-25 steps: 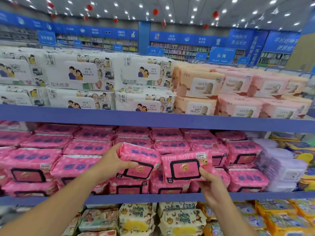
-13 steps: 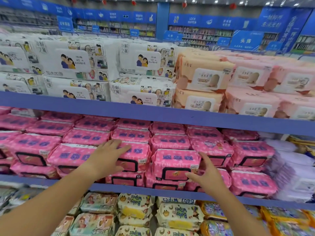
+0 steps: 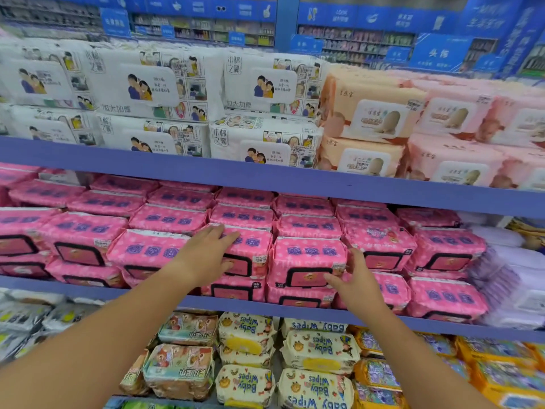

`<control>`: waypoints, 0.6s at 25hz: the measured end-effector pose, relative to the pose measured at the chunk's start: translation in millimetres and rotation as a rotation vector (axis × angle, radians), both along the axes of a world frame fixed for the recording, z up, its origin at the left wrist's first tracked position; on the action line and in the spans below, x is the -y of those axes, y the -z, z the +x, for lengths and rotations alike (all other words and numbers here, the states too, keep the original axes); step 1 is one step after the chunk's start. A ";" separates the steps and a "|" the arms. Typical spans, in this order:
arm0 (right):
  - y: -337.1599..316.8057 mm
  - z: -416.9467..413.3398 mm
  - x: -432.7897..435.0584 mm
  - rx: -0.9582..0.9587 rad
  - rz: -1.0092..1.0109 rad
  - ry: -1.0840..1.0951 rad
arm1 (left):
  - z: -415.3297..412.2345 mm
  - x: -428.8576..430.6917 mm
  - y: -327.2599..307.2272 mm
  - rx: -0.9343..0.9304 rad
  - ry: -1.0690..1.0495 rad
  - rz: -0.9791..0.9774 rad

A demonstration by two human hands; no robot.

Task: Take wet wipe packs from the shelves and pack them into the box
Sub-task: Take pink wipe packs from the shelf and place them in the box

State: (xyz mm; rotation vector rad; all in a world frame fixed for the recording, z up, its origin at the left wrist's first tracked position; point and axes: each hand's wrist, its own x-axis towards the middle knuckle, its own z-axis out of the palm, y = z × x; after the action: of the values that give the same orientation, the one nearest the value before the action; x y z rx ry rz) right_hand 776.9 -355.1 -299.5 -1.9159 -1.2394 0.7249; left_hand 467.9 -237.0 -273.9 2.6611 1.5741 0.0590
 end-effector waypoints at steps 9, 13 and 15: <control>5.8 -43.7 32.4 -0.104 0.036 0.214 | 12.4 54.5 3.1 0.862 0.030 -0.356; 6.8 -59.9 64.6 -0.128 0.036 0.206 | 21.4 91.0 7.5 0.944 0.043 -0.537; 6.1 -68.3 80.5 -0.129 0.044 0.208 | 17.3 107.6 10.3 0.867 0.029 -0.665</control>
State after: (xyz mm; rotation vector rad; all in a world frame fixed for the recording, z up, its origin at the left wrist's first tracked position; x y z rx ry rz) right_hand 708.6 -435.6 -305.5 -1.8959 -0.9529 0.6936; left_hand 485.2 -344.7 -284.2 1.7537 1.0112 0.5064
